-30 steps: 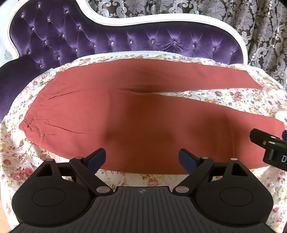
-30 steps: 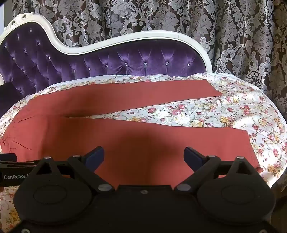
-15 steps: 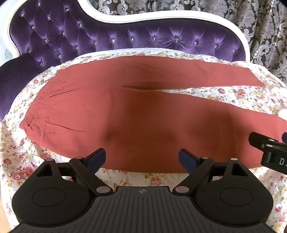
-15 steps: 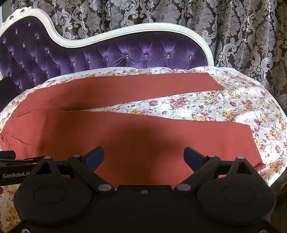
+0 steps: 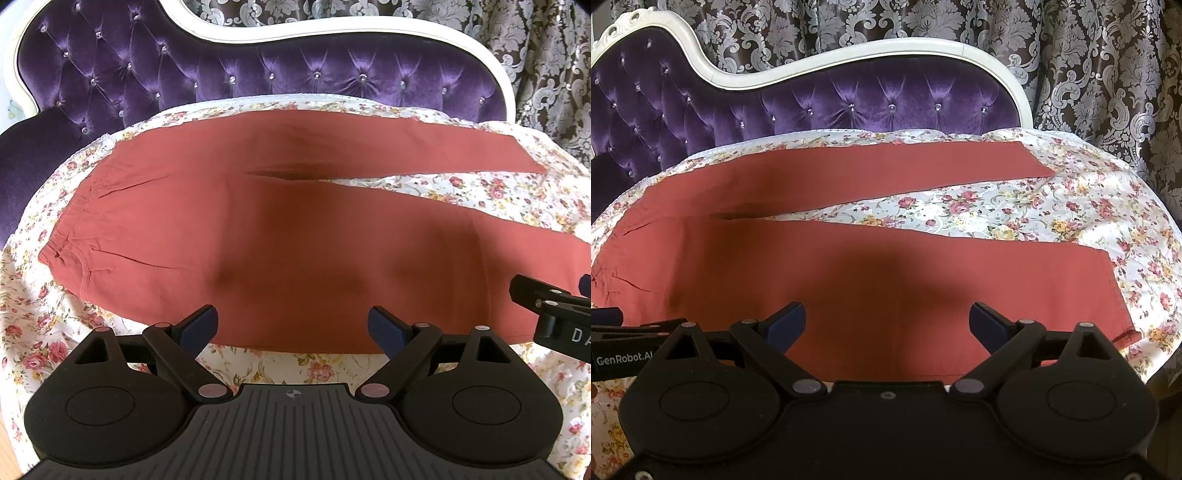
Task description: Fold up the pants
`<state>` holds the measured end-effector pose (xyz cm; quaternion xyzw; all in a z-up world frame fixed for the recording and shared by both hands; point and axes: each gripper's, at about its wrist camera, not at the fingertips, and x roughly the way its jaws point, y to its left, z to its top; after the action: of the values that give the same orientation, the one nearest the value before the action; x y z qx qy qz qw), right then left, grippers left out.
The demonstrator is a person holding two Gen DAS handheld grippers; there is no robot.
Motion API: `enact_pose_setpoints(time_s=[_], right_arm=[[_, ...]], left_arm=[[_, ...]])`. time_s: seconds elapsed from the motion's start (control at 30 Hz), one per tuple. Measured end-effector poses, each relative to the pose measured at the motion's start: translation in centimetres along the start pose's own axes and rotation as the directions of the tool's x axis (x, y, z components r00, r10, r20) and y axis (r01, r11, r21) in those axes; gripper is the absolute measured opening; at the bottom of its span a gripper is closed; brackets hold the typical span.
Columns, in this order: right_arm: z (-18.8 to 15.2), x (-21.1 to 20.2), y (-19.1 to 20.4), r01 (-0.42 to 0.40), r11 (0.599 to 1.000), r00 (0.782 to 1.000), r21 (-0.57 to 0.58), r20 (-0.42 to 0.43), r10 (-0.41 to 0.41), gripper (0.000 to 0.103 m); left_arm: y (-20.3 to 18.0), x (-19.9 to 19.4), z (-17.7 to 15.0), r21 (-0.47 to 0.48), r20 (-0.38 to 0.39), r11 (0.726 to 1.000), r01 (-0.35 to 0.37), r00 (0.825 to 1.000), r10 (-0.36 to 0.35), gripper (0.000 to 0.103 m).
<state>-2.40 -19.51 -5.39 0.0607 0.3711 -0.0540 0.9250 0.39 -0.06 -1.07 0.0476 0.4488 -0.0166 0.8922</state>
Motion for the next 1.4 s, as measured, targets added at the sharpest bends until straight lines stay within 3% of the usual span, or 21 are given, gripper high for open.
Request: enact_pose_setpoints(time_s=[1.4], right_arm=[[-0.25,0.88,0.66,0.004,1.0,0.999,0.005,-0.052,-0.004,0.095]], left_arm=[[0.12,0.86,-0.02,0.001,-0.034,1.0,-0.008,0.999,0.008,0.089]])
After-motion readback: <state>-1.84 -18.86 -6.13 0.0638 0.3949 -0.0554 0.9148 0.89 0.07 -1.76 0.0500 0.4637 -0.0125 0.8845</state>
